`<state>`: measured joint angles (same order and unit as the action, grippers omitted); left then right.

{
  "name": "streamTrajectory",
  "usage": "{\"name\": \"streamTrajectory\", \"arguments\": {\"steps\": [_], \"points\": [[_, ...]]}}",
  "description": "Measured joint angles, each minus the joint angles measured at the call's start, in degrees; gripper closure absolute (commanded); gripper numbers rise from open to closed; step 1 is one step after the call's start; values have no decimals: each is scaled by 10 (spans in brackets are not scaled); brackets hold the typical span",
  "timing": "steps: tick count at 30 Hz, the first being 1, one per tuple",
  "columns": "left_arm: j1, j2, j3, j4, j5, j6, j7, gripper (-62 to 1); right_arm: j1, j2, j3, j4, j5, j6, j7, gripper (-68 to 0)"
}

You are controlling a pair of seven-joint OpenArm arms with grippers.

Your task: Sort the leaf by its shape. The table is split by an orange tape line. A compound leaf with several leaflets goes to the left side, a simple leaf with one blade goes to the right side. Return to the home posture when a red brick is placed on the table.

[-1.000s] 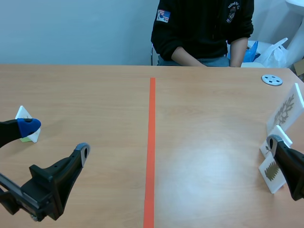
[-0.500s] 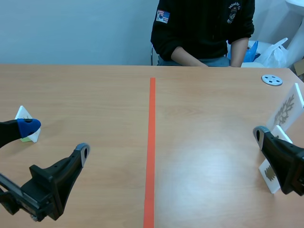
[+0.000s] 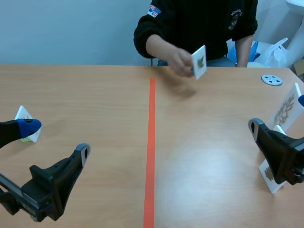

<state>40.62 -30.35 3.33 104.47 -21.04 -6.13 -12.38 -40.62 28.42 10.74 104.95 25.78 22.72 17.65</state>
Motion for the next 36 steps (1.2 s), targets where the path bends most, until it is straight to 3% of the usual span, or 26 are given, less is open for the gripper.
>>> {"name": "streamTrajectory", "arguments": {"steps": [6,26,31,33,36], "points": [[0,0,0,0,0,-40,4,-623,0,0,0,-1,0,0,0,-679],[0,0,0,0,0,-40,15,-623,0,0,0,-1,0,0,0,-679],[-18,0,0,-11,44,-46,28,-623,0,0,0,-1,0,0,0,-679],[-34,0,0,-26,59,-62,28,-623,0,0,0,-1,0,0,0,-679],[-64,0,16,-54,64,-75,24,-623,0,0,0,-1,0,0,0,-679]]}}
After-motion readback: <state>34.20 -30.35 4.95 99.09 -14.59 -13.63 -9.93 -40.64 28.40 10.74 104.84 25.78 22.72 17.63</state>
